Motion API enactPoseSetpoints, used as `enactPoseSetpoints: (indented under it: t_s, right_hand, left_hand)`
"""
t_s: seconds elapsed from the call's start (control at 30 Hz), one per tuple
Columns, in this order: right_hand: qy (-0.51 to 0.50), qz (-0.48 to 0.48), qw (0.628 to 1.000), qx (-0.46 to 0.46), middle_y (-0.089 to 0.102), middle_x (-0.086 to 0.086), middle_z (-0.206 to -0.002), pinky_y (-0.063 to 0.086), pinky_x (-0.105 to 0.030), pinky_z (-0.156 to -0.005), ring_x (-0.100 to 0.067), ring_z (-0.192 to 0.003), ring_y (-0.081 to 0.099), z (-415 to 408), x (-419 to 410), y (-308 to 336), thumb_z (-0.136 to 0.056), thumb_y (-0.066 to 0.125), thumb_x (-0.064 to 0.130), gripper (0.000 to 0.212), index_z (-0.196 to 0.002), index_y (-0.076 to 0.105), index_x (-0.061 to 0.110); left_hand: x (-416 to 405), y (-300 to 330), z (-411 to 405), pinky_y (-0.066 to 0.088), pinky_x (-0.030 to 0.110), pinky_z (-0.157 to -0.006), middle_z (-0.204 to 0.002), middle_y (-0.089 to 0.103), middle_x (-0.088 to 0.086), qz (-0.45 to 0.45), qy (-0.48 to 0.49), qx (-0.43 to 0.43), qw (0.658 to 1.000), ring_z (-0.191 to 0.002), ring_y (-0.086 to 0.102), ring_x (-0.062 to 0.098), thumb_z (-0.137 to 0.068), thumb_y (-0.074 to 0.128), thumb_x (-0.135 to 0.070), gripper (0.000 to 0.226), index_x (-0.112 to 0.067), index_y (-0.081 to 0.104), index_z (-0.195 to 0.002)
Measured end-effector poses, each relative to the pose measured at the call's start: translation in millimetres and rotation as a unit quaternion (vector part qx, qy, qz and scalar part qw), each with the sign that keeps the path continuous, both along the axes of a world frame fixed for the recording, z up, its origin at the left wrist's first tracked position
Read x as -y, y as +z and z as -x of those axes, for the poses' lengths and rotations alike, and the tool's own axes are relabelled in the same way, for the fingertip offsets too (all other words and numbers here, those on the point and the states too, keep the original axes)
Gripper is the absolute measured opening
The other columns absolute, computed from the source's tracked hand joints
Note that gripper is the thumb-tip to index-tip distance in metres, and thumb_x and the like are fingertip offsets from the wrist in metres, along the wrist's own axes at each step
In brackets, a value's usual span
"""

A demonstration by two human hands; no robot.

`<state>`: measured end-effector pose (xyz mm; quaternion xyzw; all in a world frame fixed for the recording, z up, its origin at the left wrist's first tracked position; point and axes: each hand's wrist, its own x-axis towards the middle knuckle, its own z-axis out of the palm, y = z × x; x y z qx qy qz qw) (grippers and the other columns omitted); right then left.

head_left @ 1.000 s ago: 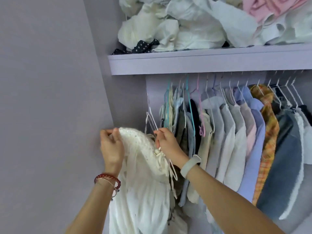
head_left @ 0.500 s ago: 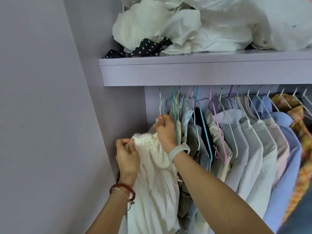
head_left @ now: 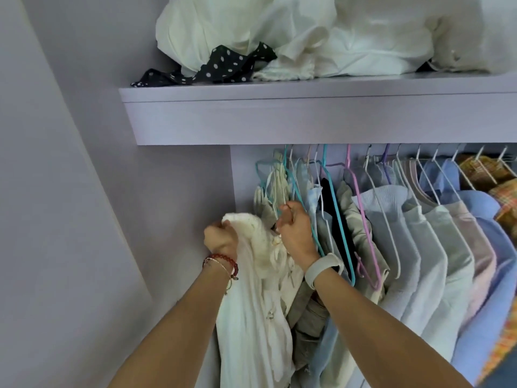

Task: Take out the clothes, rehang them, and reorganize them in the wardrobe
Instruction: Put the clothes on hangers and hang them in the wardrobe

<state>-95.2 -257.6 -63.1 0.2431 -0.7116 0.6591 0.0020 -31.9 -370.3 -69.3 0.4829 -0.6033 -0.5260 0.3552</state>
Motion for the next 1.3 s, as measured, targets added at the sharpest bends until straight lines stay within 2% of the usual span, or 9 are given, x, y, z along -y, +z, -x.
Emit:
enactPoseSetpoints:
  t_s: [0.1,0.2,0.3,0.53,0.77,0.93,1.03,1.17,1.3]
  right_hand:
    - [0.002,-0.007,0.999,-0.039,0.037,0.007,-0.064,0.037,-0.035,-0.066,-0.016,-0.066,0.039,7,-8,-5,-0.095,0.034,0.007,0.027,-0.073,0.043,0.019]
    - [-0.016,-0.012,0.998,-0.064,0.038,0.009,-0.064,0.043,-0.041,-0.069,-0.017,-0.067,0.042,13,-7,-9,-0.096,0.035,0.009,0.032,-0.069,0.038,0.027]
    - [-0.015,0.004,0.997,-0.07,0.035,0.011,-0.063,0.042,-0.043,-0.069,-0.015,-0.063,0.039,17,-1,-9,-0.096,0.036,0.008,0.039,-0.066,0.032,0.034]
    - [0.002,0.009,0.999,-0.054,0.039,0.006,-0.062,0.039,-0.038,-0.066,-0.019,-0.065,0.043,12,7,-6,-0.095,0.036,0.007,0.035,-0.067,0.037,0.027]
    - [-0.01,0.024,0.998,-0.056,0.044,0.002,-0.062,0.039,-0.029,-0.065,-0.019,-0.063,0.045,-3,22,15,-0.096,0.034,0.008,0.023,-0.088,0.054,0.002]
    - [-0.015,0.031,0.998,-0.05,0.044,-0.014,-0.068,0.038,-0.031,-0.063,-0.023,-0.065,0.043,-7,39,25,-0.093,0.032,0.001,0.023,-0.084,0.051,-0.01]
    - [-0.02,0.045,0.998,-0.049,0.042,-0.015,-0.067,0.037,-0.029,-0.059,-0.022,-0.062,0.04,-10,48,25,-0.091,0.032,-0.003,0.023,-0.078,0.049,-0.011]
    - [0.003,0.072,0.997,-0.025,0.04,-0.003,-0.058,0.033,-0.012,-0.049,-0.01,-0.05,0.036,-17,56,30,-0.091,0.032,-0.002,0.023,-0.079,0.049,-0.01]
    - [0.021,0.033,0.999,-0.014,0.044,0.002,-0.059,0.04,-0.029,-0.064,-0.019,-0.06,0.045,-12,62,31,-0.091,0.032,0.003,0.022,-0.082,0.052,0.004]
  left_hand:
    - [13,25,32,0.039,0.032,-0.088,-0.11,0.063,0.023,0.088,0.021,-0.048,0.995,-0.105,0.057,0.035,-0.093,0.048,-0.008,0.023,0.003,0.062,-0.108]
    - [25,45,53,0.042,0.027,-0.073,-0.087,0.062,0.011,0.204,-0.009,-0.153,0.967,-0.08,0.056,0.024,-0.091,0.046,-0.004,0.015,0.002,0.059,-0.096]
    - [40,36,62,0.038,0.025,-0.066,-0.084,0.057,0.002,0.265,-0.086,-0.098,0.955,-0.076,0.052,0.019,-0.089,0.047,-0.002,0.01,-0.004,0.055,-0.092]
    - [51,-52,43,0.045,0.036,-0.089,-0.104,0.065,0.021,0.153,-0.134,0.092,0.975,-0.101,0.059,0.036,-0.09,0.054,-0.009,0.017,0.001,0.062,-0.101]
    - [42,-47,40,0.042,0.034,-0.08,-0.092,0.057,0.019,0.08,-0.194,0.07,0.975,-0.092,0.054,0.032,-0.095,0.046,-0.016,0.022,-0.001,0.06,-0.088]
    - [43,-38,33,0.044,0.041,-0.095,-0.122,0.055,0.023,0.055,-0.2,0.138,0.969,-0.111,0.052,0.039,-0.097,0.04,-0.018,0.035,0.002,0.051,-0.123]
    - [41,-35,26,0.042,0.041,-0.099,-0.126,0.054,0.022,0.013,-0.162,0.112,0.98,-0.115,0.051,0.037,-0.096,0.04,-0.015,0.035,0.003,0.053,-0.123]
    - [35,-25,20,0.041,0.03,-0.072,-0.109,0.061,0.027,-0.014,-0.122,0.052,0.991,-0.09,0.058,0.033,-0.094,0.041,-0.009,0.03,0.012,0.06,-0.103]
    - [27,-17,8,0.032,0.025,-0.057,-0.074,0.05,0.01,-0.018,-0.098,-0.036,0.994,-0.065,0.041,0.021,-0.091,0.04,-0.007,0.026,-0.007,0.053,-0.068]
